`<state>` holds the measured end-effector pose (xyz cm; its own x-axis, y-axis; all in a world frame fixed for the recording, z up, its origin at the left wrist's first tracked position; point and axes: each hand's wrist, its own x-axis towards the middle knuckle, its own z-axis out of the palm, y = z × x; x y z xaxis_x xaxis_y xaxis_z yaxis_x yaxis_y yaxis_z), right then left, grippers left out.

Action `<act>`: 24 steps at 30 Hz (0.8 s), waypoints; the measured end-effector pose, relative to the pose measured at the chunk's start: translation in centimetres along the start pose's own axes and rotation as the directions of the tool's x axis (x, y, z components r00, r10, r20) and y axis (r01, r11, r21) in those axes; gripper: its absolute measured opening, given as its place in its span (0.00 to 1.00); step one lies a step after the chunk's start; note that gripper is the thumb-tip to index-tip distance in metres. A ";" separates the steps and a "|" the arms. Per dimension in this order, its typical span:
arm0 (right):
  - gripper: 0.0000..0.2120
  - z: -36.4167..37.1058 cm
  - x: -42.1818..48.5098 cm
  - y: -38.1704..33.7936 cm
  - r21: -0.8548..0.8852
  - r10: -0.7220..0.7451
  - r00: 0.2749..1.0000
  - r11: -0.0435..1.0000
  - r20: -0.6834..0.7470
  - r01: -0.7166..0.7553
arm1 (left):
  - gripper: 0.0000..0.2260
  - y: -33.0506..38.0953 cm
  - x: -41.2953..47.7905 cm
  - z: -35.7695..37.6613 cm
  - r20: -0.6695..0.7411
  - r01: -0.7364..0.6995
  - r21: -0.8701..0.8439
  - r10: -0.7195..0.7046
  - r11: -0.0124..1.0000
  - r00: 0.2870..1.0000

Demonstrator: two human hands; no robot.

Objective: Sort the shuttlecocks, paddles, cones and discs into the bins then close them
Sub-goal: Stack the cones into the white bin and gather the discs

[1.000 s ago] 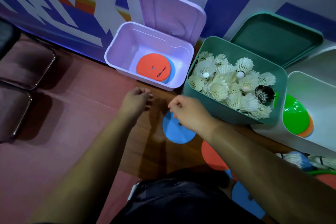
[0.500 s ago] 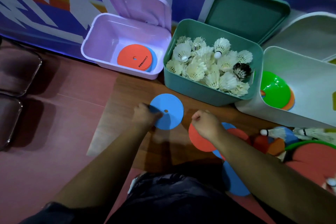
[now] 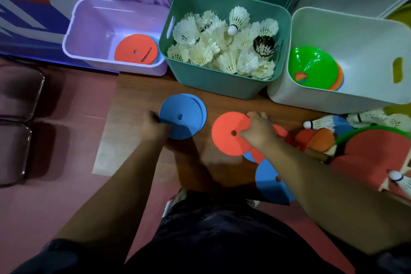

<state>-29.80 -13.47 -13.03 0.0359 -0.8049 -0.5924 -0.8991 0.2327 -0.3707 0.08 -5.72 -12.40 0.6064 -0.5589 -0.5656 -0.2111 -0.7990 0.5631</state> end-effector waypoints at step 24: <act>0.21 2.4 -3.4 5.5 0.186 -0.140 0.990 0.974 0.029 0.132 | 0.15 -2.7 -11.9 6.9 0.354 0.306 -0.394 -0.164 0.867 0.921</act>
<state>-33.85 -8.20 -14.77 0.1742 -0.8131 -0.5555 -0.7898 0.2216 -0.5719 -11.82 1.55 -11.37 0.3215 -0.4620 -0.8266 0.3047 -0.7760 0.5522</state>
